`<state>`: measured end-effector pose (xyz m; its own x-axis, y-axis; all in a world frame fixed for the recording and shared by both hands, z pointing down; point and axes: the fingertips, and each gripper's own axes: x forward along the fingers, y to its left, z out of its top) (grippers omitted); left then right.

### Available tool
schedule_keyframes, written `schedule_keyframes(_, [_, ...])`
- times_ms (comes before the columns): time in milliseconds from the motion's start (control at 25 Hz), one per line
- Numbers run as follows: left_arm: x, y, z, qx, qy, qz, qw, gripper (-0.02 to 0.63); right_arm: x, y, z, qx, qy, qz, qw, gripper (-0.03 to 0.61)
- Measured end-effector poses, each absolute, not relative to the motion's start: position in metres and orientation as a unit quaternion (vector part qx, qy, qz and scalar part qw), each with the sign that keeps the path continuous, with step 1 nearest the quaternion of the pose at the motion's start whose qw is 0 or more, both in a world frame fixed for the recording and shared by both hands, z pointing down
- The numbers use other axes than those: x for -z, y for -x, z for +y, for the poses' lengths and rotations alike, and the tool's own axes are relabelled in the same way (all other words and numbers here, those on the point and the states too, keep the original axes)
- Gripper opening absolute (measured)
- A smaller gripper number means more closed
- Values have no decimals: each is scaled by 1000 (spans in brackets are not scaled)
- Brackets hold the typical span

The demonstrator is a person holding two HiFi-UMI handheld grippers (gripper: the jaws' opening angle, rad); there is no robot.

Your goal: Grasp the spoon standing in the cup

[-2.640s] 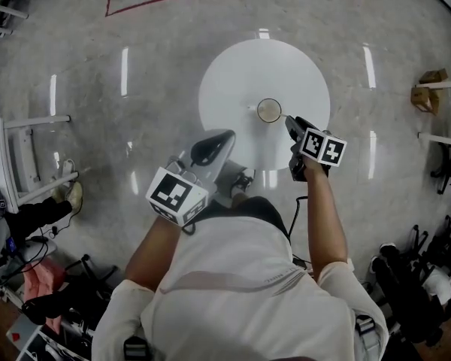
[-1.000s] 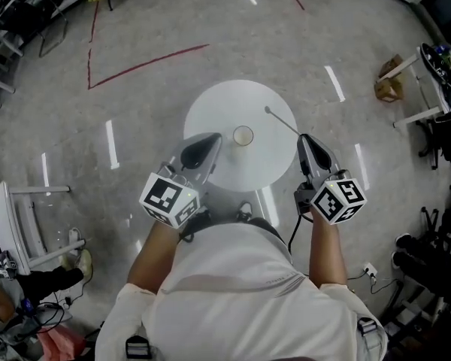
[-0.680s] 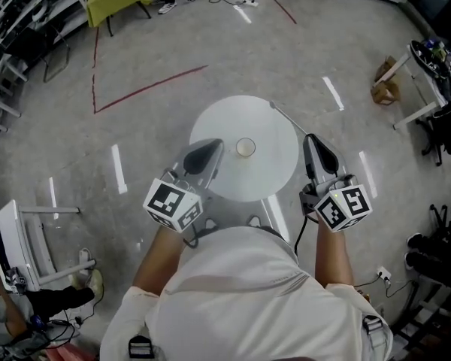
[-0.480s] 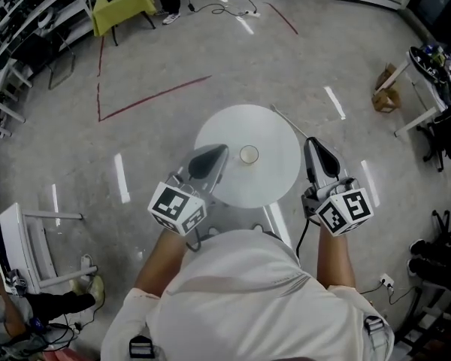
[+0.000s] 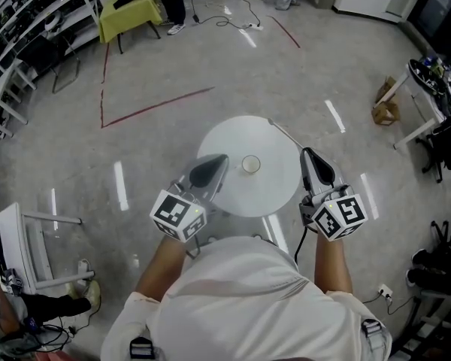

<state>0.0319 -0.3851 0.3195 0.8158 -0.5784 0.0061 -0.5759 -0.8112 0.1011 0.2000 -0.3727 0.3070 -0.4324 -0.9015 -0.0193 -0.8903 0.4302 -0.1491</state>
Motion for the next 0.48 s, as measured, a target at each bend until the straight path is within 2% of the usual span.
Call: schedule_keyframes(480, [-321,-22,-383,15,-949,-311,51,2,-315,-189,-373,72,528,845,38,11])
